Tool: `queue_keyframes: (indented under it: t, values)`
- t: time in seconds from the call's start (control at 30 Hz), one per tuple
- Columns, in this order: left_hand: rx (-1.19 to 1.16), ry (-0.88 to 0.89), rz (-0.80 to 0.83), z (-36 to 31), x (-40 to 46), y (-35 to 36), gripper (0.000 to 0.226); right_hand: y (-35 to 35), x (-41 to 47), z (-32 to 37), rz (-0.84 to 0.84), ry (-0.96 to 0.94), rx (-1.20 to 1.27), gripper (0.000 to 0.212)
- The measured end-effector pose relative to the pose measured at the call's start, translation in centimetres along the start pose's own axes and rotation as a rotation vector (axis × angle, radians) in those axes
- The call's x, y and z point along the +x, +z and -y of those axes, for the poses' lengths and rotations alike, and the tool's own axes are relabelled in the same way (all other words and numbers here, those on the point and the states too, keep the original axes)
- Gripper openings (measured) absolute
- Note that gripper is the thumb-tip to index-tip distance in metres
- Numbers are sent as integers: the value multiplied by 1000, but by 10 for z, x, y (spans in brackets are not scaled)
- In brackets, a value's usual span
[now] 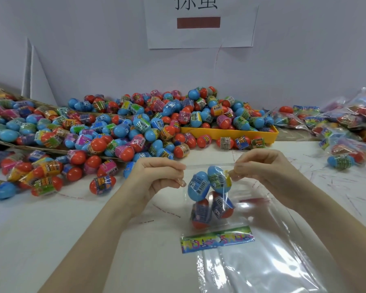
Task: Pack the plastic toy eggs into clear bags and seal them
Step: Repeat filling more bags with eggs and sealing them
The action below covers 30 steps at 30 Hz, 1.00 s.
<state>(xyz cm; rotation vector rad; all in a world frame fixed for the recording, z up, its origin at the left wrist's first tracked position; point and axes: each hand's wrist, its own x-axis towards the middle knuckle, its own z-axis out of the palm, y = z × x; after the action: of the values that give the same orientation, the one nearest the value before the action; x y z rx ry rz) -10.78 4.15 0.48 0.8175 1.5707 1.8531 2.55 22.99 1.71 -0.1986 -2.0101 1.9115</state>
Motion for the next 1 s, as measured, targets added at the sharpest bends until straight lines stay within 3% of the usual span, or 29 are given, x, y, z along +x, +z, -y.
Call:
queue_keyframes:
  t: [0.47, 0.73, 1.0]
  values:
    - [-71, -20, 138, 4, 1, -3, 26, -2, -2, -1, 172, -101, -94, 5]
    - [38, 21, 177, 7, 2, -5, 28, -1, -1, -4, 144, -104, -188, 49]
    - [118, 46, 224, 3, 0, -6, 27, 3, -2, 0, 146, -102, -261, 50]
